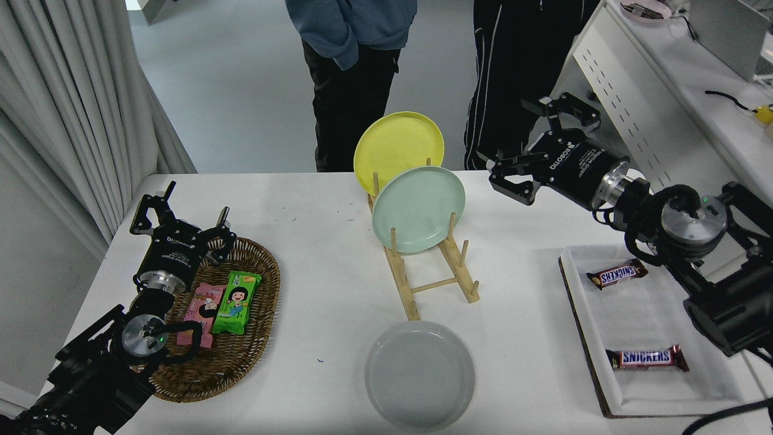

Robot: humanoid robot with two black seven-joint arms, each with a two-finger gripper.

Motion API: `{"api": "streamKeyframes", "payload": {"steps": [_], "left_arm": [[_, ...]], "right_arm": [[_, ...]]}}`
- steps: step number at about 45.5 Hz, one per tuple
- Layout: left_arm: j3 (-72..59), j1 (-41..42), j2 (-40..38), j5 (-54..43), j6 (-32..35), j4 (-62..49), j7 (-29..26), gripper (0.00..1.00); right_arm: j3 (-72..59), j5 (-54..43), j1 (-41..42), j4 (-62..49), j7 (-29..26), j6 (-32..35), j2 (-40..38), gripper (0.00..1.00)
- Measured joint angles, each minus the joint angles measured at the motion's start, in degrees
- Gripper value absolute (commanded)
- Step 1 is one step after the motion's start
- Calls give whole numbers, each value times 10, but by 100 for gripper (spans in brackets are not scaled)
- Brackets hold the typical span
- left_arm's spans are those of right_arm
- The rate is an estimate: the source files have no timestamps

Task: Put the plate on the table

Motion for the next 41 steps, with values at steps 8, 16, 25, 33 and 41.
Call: {"api": "streamKeyframes", "payload": {"steps": [8, 16, 25, 33, 41], "left_arm": [[0, 0, 0, 0, 0, 0, 0, 100], [0, 0, 0, 0, 0, 0, 0, 100], [0, 0, 0, 0, 0, 0, 0, 100], [0, 0, 0, 0, 0, 0, 0, 100], [0, 0, 0, 0, 0, 0, 0, 100]], "right_arm": [[31, -39, -46, -34, 48, 24, -8, 100], [50, -75, -74, -73, 123, 57, 0, 100], [66, -91, -86, -120, 175, 83, 18, 100], [73, -97, -89, -163, 195, 109, 38, 100], [74, -99, -90, -215, 203, 143, 63, 100]]}}
